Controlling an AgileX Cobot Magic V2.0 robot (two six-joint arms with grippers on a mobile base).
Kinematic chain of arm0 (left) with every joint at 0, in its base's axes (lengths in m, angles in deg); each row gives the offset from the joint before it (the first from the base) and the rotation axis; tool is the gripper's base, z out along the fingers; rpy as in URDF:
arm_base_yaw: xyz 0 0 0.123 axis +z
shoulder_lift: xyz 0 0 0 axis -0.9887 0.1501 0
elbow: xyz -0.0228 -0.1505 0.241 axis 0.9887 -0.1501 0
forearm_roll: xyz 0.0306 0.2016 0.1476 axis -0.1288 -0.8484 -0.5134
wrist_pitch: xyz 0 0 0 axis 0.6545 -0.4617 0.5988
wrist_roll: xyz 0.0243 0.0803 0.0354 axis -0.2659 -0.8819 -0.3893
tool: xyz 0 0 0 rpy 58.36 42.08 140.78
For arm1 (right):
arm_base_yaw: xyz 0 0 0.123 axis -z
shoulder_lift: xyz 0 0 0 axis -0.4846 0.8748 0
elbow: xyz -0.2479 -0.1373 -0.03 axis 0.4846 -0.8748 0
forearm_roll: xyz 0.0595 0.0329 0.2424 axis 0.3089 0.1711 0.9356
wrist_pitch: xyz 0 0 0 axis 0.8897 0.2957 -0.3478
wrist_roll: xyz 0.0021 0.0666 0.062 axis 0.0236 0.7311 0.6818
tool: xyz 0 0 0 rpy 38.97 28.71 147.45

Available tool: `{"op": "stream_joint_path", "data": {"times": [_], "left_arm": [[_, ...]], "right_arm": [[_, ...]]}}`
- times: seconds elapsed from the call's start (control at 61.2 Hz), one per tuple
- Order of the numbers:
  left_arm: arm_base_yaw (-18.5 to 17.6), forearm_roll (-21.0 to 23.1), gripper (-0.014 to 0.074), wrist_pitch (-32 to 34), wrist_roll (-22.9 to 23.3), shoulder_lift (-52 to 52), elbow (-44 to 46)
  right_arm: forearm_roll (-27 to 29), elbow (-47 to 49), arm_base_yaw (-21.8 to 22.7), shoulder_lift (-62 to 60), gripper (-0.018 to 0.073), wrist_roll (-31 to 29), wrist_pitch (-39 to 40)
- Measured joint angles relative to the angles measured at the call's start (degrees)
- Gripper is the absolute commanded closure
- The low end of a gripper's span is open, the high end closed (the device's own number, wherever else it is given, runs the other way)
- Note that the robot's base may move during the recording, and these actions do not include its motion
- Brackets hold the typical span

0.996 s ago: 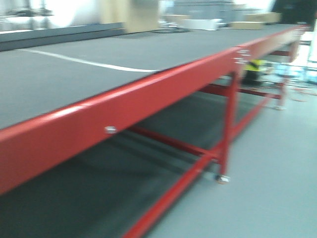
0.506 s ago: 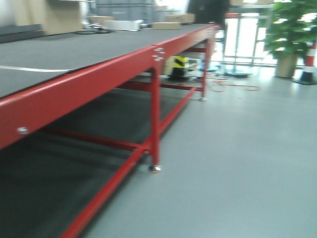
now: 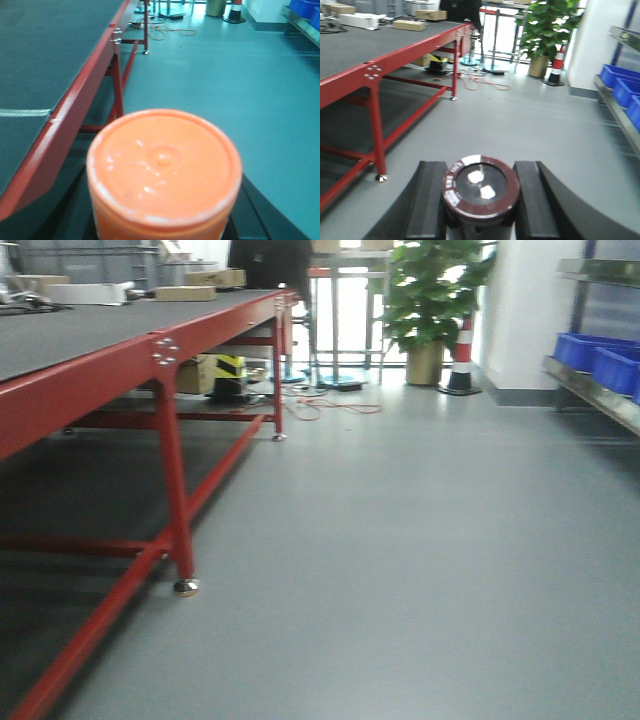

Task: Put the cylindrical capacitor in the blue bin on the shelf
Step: 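Drive to the steel shelf of blue bins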

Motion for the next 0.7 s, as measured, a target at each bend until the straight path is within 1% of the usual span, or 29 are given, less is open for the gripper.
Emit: {"op": "stream_joint_path", "data": {"times": [0.702], "left_arm": [[0.00, 0.00, 0.0707, 0.00, 0.00, 0.00, 0.00]], "right_arm": [[0.00, 0.00, 0.00, 0.00, 0.0722, 0.00, 0.00]]}}
